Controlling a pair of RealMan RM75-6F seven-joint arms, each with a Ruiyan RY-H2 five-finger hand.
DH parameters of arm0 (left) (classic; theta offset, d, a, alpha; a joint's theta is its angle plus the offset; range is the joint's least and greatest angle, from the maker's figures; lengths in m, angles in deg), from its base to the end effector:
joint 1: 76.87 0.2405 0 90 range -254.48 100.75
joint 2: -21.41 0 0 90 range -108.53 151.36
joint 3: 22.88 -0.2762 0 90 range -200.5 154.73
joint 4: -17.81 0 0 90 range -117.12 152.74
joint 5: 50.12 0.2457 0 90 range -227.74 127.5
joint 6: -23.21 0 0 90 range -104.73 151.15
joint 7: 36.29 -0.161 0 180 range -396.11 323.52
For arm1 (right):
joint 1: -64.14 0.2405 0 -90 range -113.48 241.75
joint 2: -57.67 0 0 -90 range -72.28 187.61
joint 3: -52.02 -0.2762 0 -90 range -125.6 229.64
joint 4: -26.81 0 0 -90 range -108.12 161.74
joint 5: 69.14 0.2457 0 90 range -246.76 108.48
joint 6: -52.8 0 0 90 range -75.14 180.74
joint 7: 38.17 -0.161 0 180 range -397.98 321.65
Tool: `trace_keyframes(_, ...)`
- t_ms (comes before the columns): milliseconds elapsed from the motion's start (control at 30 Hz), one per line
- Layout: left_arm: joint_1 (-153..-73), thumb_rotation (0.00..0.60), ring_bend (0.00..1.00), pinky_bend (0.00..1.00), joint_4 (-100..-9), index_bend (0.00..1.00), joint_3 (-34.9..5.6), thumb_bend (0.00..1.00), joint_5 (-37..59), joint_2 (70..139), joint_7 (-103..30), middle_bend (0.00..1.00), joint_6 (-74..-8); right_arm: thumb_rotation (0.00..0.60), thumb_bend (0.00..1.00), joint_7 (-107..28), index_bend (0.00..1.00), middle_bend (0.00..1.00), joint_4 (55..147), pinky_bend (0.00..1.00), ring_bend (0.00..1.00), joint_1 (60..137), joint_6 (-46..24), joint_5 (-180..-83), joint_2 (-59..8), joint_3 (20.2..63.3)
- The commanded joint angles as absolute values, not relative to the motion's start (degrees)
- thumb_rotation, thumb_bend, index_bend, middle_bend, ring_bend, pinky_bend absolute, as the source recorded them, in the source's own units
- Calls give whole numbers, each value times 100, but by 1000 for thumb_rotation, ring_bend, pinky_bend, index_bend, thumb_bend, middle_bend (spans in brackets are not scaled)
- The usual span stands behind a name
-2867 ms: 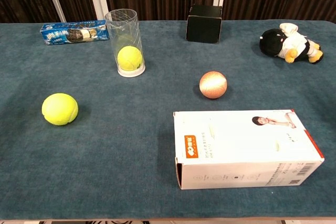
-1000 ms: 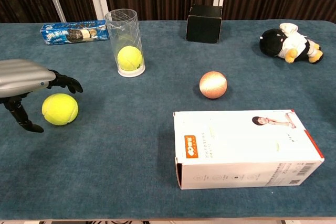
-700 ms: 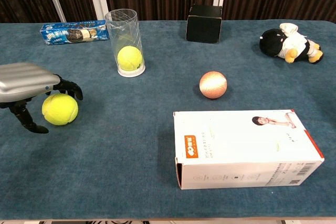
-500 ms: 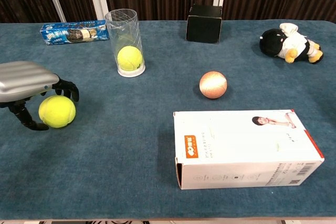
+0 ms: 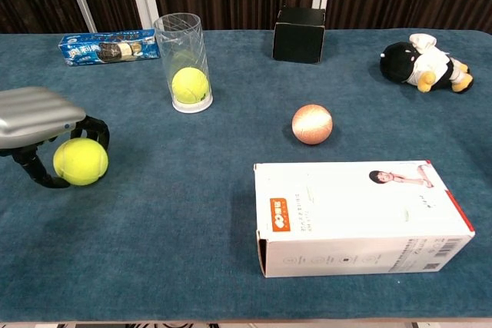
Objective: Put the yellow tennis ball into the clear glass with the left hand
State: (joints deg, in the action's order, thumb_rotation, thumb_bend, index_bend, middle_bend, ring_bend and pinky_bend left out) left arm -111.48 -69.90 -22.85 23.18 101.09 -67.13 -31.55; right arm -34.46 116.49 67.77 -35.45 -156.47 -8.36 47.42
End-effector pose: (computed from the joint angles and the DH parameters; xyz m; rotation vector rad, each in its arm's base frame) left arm -0.2432 0.3211 -0.0321 -2.0620 -0.6476 -0.5703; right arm -0.3446 -0.2026 0.1399 1.3646 -0.7854 0.8967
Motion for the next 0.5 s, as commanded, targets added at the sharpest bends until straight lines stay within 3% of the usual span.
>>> trace_keyframes(33, -11104, 600, 384, 471, -7092, 453, -2196, 262, 2442, 9989, -6498, 473, -3347, 600, 352, -3448, 132, 35, 11651, 54, 107, 6775, -3545, -15645, -834, 4744)
trace_keyframes(300, -11233, 600, 384, 471, -7556, 444, -1619, 262, 2614, 9354, -5694, 468, -3679, 600, 353, -3447, 132, 35, 11646, 54, 107, 6778, -3526, -15620, -844, 4739)
trace_keyframes(500, -11749, 600, 384, 471, -8003, 441, -905, 262, 2013, 8916, -5073, 472, -3074, 600, 352, -3401, 132, 35, 11636, 54, 107, 6785, -3503, -15608, -861, 4741)
